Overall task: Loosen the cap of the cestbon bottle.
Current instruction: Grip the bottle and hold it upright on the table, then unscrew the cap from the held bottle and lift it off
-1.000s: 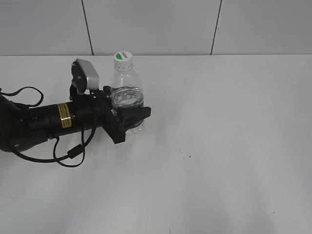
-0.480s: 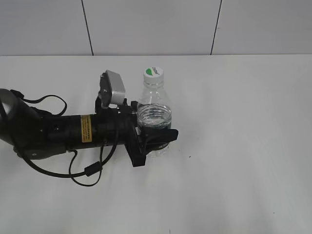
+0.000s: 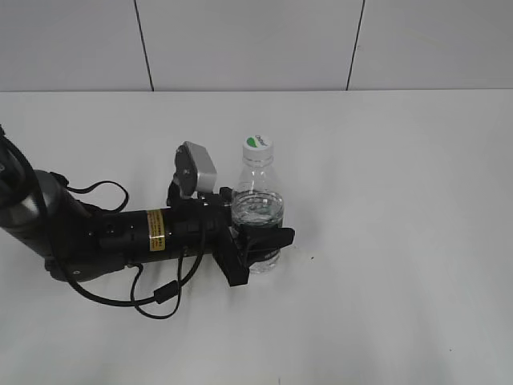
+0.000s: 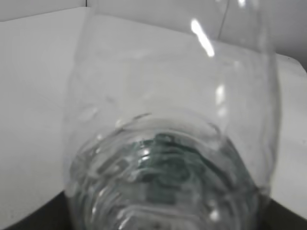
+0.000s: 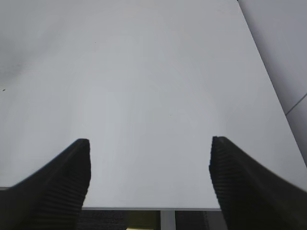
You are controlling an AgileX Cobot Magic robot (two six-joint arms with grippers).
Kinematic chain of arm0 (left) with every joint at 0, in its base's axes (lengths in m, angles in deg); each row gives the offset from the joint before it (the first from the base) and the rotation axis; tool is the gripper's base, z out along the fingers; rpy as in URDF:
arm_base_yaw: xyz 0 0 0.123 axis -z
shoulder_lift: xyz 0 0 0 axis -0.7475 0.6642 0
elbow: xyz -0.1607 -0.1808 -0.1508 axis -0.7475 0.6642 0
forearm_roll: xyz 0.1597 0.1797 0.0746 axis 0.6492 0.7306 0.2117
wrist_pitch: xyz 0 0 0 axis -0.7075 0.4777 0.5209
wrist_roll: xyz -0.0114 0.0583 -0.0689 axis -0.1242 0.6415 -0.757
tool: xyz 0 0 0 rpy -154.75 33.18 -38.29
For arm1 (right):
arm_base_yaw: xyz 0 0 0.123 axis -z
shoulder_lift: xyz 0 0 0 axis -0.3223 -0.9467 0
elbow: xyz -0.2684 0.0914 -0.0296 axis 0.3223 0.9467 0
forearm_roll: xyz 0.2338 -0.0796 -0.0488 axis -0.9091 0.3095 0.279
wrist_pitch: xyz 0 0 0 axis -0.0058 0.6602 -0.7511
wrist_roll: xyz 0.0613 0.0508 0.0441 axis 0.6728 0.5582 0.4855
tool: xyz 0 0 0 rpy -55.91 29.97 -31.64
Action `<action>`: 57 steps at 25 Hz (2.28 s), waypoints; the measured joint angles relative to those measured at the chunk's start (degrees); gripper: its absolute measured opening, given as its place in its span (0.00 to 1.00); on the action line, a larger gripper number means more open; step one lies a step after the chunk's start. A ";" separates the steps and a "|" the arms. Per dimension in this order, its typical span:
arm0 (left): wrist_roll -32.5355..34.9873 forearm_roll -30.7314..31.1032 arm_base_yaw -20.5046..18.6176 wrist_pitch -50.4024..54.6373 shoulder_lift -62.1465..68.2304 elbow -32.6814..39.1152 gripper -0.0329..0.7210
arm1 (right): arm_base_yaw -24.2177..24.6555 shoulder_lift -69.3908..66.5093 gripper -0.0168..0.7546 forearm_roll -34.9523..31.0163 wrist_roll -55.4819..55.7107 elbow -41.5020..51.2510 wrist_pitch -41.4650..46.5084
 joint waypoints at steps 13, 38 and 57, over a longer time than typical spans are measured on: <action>2.28 0.65 0.11 -0.89 1.05 -1.02 0.58 | 0.00 0.00 0.79 0.00 0.00 0.00 0.00; 2.45 1.04 0.11 -0.89 1.05 -1.13 0.58 | 0.00 0.00 0.79 0.00 0.00 0.00 0.00; 2.50 0.95 0.11 -0.89 1.05 -1.13 0.58 | 0.00 -12.90 0.79 0.00 0.40 -7.09 0.00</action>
